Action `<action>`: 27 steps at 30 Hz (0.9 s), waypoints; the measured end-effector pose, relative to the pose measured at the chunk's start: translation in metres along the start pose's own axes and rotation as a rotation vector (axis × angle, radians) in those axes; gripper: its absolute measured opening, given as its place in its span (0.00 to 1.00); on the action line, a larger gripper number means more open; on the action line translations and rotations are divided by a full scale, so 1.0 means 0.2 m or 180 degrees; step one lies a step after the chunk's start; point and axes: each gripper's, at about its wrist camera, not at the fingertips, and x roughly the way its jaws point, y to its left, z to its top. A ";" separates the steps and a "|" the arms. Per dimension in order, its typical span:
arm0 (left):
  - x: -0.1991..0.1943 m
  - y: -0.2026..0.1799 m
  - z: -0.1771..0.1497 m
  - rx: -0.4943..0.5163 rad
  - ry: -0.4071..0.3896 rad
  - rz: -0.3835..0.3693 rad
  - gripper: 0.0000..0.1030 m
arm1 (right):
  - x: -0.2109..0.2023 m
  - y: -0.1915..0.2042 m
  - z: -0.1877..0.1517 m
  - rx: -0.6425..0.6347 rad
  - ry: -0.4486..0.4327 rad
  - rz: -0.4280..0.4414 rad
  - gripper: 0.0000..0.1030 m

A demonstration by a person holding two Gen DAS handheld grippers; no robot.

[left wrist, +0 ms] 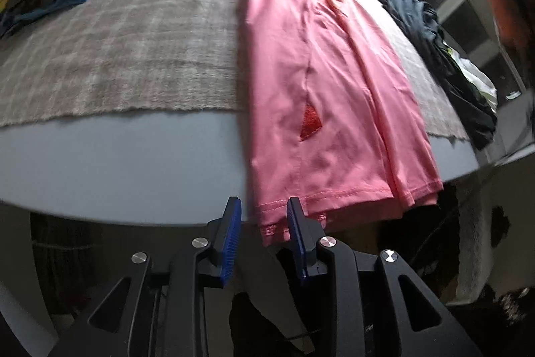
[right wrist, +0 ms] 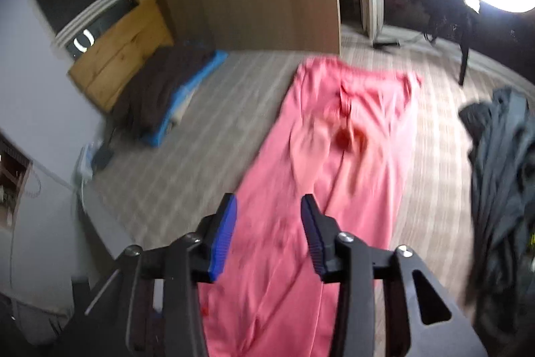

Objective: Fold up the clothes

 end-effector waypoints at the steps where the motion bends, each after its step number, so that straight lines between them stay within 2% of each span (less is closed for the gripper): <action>1: 0.00 0.00 -0.01 -0.0062 -0.0013 0.0020 0.26 | 0.06 -0.01 0.09 -0.0015 0.0003 0.0011 0.38; 3: 0.00 -0.01 -0.02 -0.0171 -0.0020 0.0064 0.26 | 0.21 -0.03 0.23 -0.0050 0.0104 0.0014 0.38; 7: 0.00 -0.03 -0.02 -0.0337 -0.0022 0.0167 0.26 | 0.65 -0.07 0.45 -0.0039 0.0584 0.0005 0.38; 10: 0.02 -0.06 -0.01 -0.0410 -0.0031 0.0235 0.26 | 0.93 -0.08 0.50 -0.0046 0.0886 -0.0140 0.38; 13: 0.04 -0.09 -0.01 -0.0375 -0.0009 0.0298 0.23 | 1.11 -0.08 0.50 -0.0114 0.1077 -0.0278 0.38; 16: 0.05 -0.11 -0.01 -0.0379 -0.0017 0.0336 0.21 | 1.24 -0.07 0.49 -0.0213 0.1222 -0.0325 0.38; 18: 0.05 -0.11 -0.01 -0.0392 -0.0037 0.0334 0.14 | 1.29 -0.06 0.47 -0.0271 0.1287 -0.0397 0.37; 21: 0.04 -0.10 -0.01 -0.0432 -0.0074 0.0319 0.06 | 1.29 -0.05 0.46 -0.0330 0.1254 -0.0461 0.28; 22: 0.04 -0.09 -0.02 -0.0452 -0.0087 0.0309 0.05 | 1.29 -0.04 0.46 -0.0349 0.1240 -0.0481 0.18; 24: 0.04 -0.09 -0.03 -0.0471 -0.0121 0.0307 0.03 | 1.29 -0.04 0.45 -0.0342 0.1234 -0.0472 0.13; 25: 0.03 -0.09 -0.04 -0.0461 -0.0146 0.0342 0.03 | 1.29 -0.04 0.45 -0.0335 0.1233 -0.0462 0.06; 27: 0.02 -0.08 -0.05 -0.0450 -0.0194 0.0362 0.02 | 1.29 -0.05 0.44 -0.0320 0.1232 -0.0444 0.04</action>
